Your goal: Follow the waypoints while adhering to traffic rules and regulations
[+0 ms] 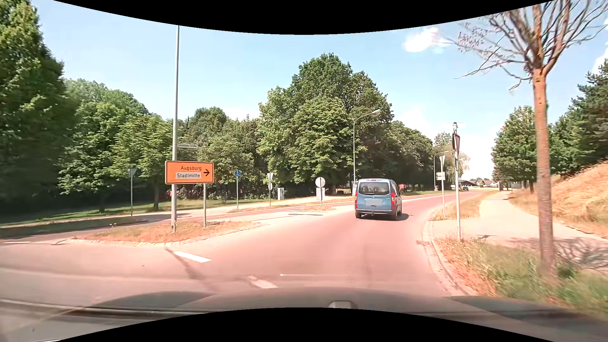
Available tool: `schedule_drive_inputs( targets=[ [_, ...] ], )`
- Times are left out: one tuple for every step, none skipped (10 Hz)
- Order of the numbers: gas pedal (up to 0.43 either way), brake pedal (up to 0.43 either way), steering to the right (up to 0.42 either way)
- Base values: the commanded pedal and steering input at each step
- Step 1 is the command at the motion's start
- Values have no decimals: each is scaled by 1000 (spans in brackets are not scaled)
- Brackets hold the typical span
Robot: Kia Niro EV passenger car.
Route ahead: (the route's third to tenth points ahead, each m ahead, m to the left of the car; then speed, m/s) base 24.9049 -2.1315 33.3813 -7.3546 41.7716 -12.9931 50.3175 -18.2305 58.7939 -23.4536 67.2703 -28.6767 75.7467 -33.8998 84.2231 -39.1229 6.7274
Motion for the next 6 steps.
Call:
schedule_drive_inputs(
  targets=[
    [209,0,89],
    [209,0,98],
    [209,0,106],
    [209,0,116],
    [209,0,125],
    [209,0,134]
  ],
)
